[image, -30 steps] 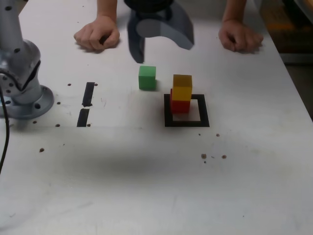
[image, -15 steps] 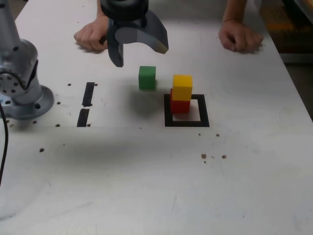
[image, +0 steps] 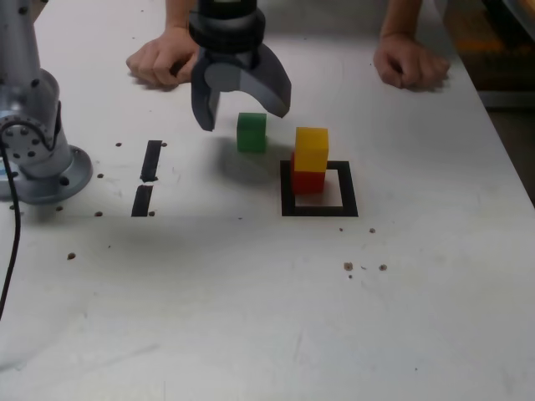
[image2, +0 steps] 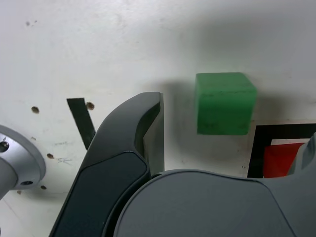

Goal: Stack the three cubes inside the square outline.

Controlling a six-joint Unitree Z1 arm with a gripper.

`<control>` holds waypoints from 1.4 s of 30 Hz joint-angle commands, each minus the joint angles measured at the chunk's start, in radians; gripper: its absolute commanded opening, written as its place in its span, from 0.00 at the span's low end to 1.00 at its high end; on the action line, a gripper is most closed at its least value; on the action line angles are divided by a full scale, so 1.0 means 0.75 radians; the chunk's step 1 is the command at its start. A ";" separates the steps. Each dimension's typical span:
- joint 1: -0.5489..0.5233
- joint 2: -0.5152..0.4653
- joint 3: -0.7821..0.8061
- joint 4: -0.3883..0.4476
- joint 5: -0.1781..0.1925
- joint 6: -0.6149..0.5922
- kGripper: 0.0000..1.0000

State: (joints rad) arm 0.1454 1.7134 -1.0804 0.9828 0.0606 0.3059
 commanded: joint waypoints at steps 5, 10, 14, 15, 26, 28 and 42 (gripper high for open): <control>0.024 0.051 -0.029 -0.039 -0.014 0.064 0.99; 0.053 0.088 -0.021 -0.054 -0.013 0.075 0.99; 0.081 0.112 -0.009 -0.066 -0.012 0.077 0.98; 0.085 0.117 -0.008 -0.070 -0.012 0.079 0.98; 0.105 0.157 0.003 -0.116 -0.023 0.083 0.92; 0.106 0.163 0.005 -0.122 -0.028 0.083 0.90; 0.131 0.165 0.046 -0.164 -0.083 0.083 0.37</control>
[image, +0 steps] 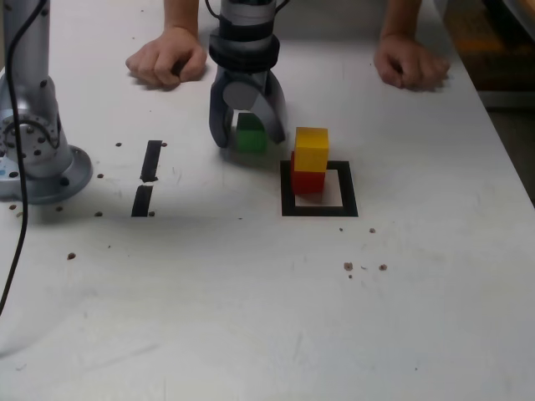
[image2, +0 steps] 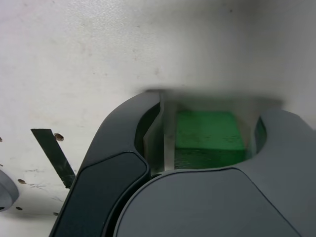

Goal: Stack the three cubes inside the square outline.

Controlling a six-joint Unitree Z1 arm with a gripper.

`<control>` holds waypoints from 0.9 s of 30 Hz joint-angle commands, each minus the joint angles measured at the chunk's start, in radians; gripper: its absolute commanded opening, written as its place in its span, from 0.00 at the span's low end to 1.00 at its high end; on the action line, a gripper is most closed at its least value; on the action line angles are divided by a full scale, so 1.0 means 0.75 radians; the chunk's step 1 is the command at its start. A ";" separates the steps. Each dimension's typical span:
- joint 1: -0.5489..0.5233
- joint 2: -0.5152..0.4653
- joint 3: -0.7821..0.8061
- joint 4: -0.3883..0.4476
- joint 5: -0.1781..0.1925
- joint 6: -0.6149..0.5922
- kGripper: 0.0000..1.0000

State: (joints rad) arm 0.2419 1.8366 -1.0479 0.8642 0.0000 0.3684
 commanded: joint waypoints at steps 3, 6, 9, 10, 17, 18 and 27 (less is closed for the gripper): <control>0.003 -0.004 0.004 -0.024 -0.011 0.000 0.24; 0.003 -0.009 0.004 -0.034 -0.019 0.001 0.20; 0.003 -0.019 0.003 -0.031 -0.026 0.002 0.19; 0.003 -0.024 0.002 -0.028 -0.027 0.002 0.19; 0.003 -0.094 -0.015 0.063 -0.025 -0.019 0.19; 0.003 -0.109 -0.022 0.087 -0.021 -0.029 0.19; -0.073 -0.230 -0.256 0.460 0.082 -0.162 0.19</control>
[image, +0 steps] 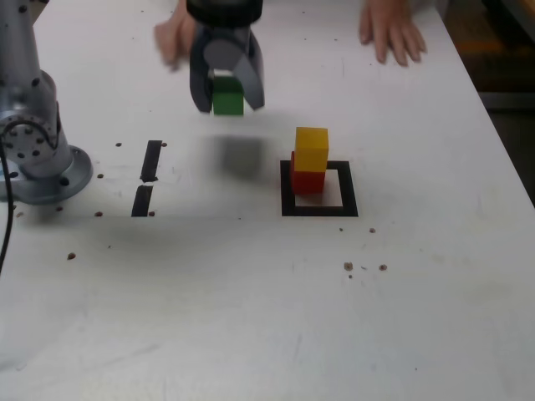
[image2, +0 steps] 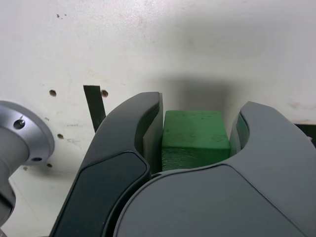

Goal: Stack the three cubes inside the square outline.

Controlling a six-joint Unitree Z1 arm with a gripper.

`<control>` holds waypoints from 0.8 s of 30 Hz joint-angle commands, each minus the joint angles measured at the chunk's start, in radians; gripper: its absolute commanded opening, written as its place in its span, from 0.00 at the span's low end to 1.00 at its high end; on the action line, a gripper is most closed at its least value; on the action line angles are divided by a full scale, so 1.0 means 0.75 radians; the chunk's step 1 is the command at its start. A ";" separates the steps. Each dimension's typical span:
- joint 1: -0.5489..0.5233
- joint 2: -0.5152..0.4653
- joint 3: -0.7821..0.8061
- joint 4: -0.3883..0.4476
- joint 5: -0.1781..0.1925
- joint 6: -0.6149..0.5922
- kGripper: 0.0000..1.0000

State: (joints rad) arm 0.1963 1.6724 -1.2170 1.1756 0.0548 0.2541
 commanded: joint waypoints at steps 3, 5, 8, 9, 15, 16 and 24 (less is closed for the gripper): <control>-0.068 -0.027 -0.185 0.191 0.033 -0.054 0.19; -0.104 -0.027 -0.275 0.247 0.034 -0.076 0.19; -0.161 -0.014 -0.397 0.310 0.033 -0.109 0.19; -0.180 -0.008 -0.432 0.328 0.033 -0.120 0.19; -0.283 0.050 -0.596 0.387 0.020 -0.176 0.19; -0.296 0.061 -0.616 0.389 0.013 -0.183 0.19; -0.394 0.150 -0.705 0.364 -0.024 -0.263 0.19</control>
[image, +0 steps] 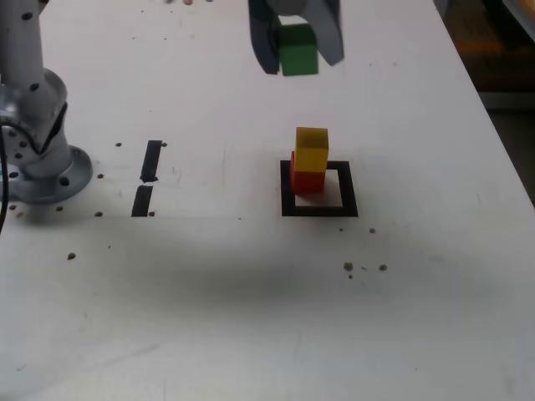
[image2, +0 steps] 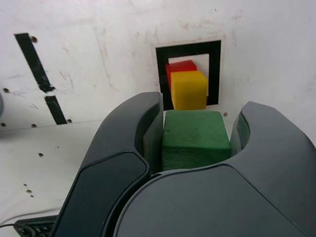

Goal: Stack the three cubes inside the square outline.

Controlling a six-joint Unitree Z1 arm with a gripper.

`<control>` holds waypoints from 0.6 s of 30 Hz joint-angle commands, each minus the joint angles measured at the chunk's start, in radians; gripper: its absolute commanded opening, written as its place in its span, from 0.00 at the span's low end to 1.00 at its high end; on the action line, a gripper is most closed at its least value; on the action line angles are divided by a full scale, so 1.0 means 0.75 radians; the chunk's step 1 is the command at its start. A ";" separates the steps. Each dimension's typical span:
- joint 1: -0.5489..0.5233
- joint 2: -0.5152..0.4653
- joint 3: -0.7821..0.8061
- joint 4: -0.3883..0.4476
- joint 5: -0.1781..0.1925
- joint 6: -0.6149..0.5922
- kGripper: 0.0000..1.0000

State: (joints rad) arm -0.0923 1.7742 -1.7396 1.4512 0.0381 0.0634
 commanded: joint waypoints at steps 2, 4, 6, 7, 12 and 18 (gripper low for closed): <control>-0.031 0.036 -0.015 -0.009 -0.003 -0.029 0.19; -0.050 0.056 -0.016 -0.011 -0.004 -0.048 0.19; -0.064 0.072 -0.013 -0.013 -0.006 -0.064 0.19; -0.069 0.079 -0.011 -0.014 -0.008 -0.071 0.19; -0.078 0.102 0.006 -0.016 -0.022 -0.089 0.20; -0.078 0.120 0.040 -0.026 -0.026 -0.091 0.26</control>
State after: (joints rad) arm -0.1489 1.8590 -1.7137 1.4359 0.0197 -0.0032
